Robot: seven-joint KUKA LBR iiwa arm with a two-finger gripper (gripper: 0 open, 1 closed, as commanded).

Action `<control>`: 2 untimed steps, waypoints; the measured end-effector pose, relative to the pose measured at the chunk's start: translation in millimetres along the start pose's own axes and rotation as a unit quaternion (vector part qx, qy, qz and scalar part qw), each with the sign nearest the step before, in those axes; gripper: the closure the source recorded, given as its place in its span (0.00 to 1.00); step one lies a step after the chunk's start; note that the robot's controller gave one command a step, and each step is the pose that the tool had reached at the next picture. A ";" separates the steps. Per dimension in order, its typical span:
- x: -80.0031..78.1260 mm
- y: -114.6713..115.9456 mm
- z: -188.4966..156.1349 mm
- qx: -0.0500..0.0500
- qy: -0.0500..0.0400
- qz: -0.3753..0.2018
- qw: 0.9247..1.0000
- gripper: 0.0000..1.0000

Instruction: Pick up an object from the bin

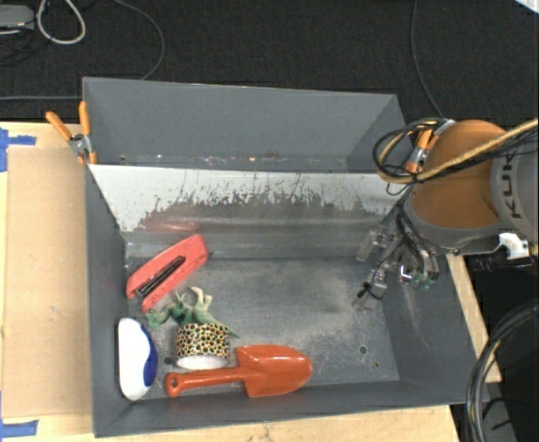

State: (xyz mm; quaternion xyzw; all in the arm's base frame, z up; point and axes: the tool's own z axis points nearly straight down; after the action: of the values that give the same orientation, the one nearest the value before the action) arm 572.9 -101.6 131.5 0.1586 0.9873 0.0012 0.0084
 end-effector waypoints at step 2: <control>56.9 -29.5 49.5 0.001 -0.005 -0.057 0.998 0.00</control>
Offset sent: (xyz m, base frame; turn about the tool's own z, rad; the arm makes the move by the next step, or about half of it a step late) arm -0.0627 -0.0089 -0.0504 -0.1175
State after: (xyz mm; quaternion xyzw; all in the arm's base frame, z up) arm 510.4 -111.8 81.0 0.1019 0.9947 -0.0011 0.0134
